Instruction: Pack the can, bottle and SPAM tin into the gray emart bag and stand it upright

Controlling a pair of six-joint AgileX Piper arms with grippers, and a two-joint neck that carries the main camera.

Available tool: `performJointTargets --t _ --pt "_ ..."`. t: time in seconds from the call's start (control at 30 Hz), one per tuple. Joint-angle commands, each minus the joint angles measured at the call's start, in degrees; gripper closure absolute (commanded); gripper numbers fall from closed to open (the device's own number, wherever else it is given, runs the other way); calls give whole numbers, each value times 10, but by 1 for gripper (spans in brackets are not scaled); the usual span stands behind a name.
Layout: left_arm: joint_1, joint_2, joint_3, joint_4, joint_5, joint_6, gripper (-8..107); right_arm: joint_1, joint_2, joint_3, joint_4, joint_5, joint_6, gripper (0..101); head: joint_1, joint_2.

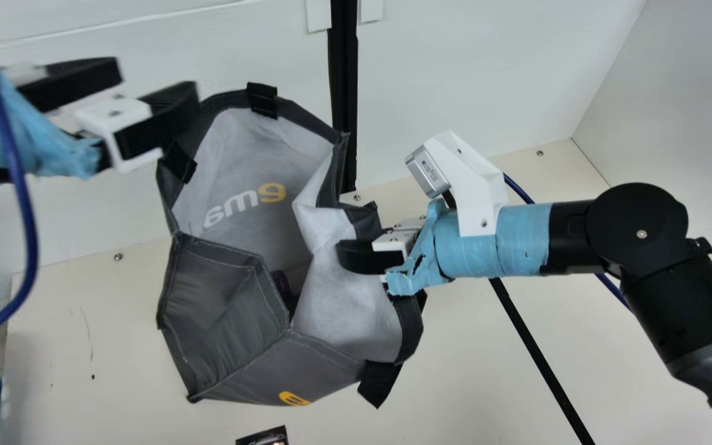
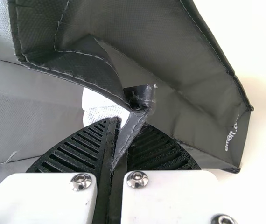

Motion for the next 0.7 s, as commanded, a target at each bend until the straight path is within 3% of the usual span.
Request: performJointTargets --t 0.0,0.07,0.1,0.2,0.33,0.67 --pt "11 -26 32 72 -1 -13 9 0 0 0 0 0 0 101 -13 -1" --pt "24 -47 61 117 -3 -31 9 0 0 0 0 0 0 101 -13 -1" --pt "17 -30 33 53 -1 -20 9 0 0 0 0 0 0 101 -13 -1" --pt "25 -47 58 101 -4 -31 9 3 -12 7 -3 0 7 101 -13 -1" --pt "25 -47 61 117 -3 -31 9 -1 -18 3 -13 1 11 101 -13 -1" --pt "25 -47 61 115 -4 -31 9 -25 -41 -32 -90 10 34 101 -13 -1"
